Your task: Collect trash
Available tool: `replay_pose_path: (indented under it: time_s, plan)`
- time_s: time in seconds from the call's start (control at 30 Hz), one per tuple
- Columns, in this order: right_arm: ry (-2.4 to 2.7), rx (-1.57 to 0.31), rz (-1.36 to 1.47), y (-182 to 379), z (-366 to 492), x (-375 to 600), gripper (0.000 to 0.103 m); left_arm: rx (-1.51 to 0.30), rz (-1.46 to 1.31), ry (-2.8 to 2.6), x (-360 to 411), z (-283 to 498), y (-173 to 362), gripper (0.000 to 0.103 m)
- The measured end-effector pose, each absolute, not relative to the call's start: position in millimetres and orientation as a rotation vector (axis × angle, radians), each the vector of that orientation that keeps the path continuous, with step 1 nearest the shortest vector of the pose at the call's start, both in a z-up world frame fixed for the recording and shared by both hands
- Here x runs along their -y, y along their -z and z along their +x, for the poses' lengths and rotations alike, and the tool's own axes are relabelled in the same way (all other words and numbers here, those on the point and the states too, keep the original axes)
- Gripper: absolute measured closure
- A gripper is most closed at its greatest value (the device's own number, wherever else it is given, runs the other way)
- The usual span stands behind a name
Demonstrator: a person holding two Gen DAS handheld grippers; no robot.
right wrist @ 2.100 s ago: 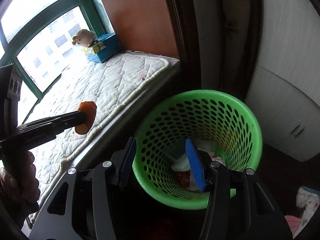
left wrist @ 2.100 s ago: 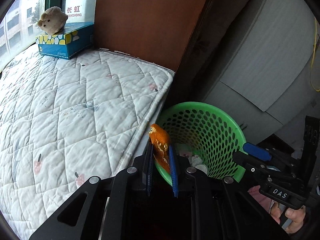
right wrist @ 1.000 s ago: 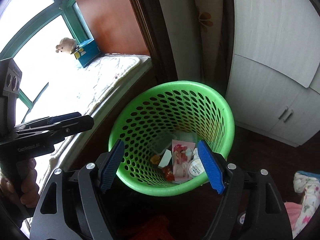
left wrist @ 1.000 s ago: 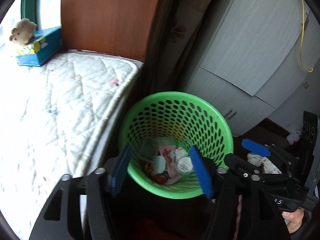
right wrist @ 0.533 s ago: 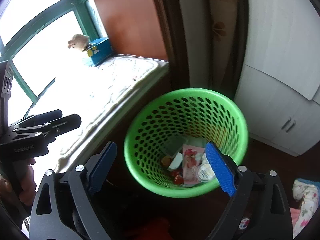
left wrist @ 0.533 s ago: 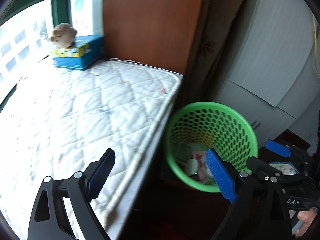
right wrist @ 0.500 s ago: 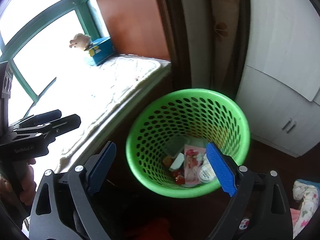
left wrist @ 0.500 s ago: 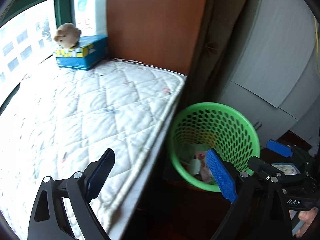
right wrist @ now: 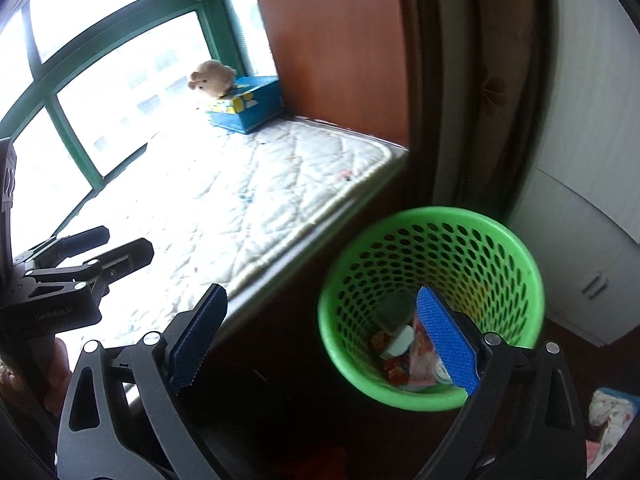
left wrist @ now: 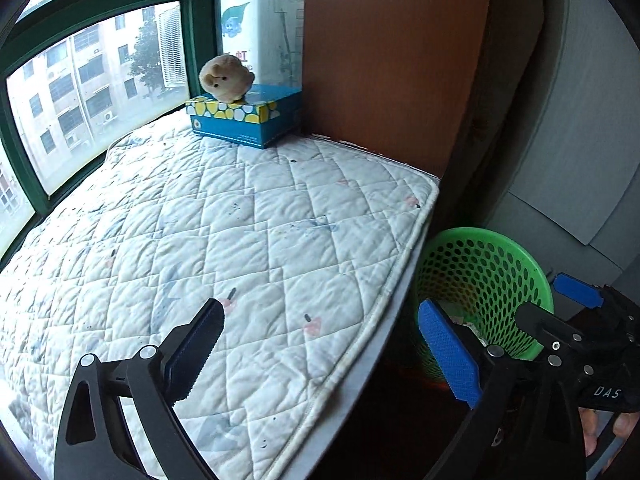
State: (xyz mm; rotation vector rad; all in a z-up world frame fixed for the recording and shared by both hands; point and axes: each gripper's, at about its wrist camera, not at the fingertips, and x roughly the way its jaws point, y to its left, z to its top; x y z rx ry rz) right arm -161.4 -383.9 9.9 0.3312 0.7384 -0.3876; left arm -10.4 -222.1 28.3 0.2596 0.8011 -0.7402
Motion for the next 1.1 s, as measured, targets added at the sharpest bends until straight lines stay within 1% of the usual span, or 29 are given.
replay_pose_path:
  time_s: [0.2, 0.6, 0.83, 1.1]
  plan:
    - [0.351, -0.720, 0.314, -19, -146, 365, 0.007, -0.795, 0.207, 0.666, 187, 1, -30, 0.008]
    - [0.265, -0.674, 0.264, -42, -118, 327, 0.006, -0.739, 0.121, 0.517, 126, 16, -50, 0.008]
    - [0.227, -0.656, 0.237, -48, -108, 308, 0.006, -0.711, 0.100, 0.472, 106, 19, -56, 0.008]
    - [0.207, -0.649, 0.216, -48, -102, 297, 0.006, -0.708, 0.098, 0.472, 101, 20, -56, 0.008]
